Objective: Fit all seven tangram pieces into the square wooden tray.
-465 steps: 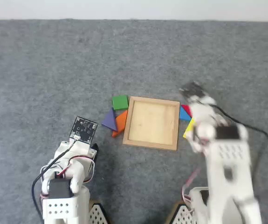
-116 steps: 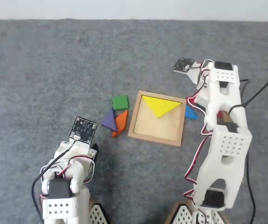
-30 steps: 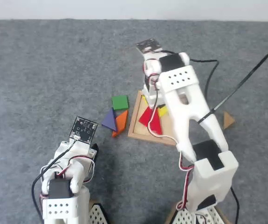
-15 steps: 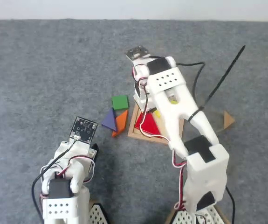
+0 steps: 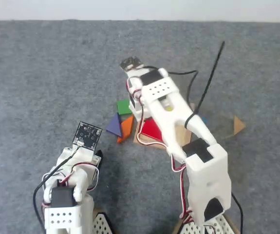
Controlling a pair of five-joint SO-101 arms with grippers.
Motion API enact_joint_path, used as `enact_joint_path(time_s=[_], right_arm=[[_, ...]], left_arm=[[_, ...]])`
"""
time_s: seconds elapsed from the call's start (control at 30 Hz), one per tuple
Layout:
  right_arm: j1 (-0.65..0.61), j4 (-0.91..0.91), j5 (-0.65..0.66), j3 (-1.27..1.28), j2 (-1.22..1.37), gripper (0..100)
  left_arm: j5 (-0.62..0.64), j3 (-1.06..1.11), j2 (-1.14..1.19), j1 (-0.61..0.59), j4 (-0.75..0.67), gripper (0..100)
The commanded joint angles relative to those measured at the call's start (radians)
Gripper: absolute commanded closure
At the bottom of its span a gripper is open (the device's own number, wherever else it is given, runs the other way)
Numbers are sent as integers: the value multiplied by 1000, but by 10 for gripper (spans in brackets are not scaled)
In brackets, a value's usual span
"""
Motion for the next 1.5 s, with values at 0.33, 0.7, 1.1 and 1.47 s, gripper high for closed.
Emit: enact_joint_path(time_s=[0.33, 0.7, 1.1, 1.47], right_arm=[[47, -151, -34, 155, 4, 829], [-12, -148, -38, 158, -24, 840], [64, -186, -34, 158, -93, 841], [47, -189, -25, 147, -113, 828]], left_arm=[[-8, -8, -12, -6, 8, 830], [-8, -8, -12, -6, 8, 830], [-8, -8, -12, -6, 8, 830], [-8, -8, -12, -6, 8, 830]])
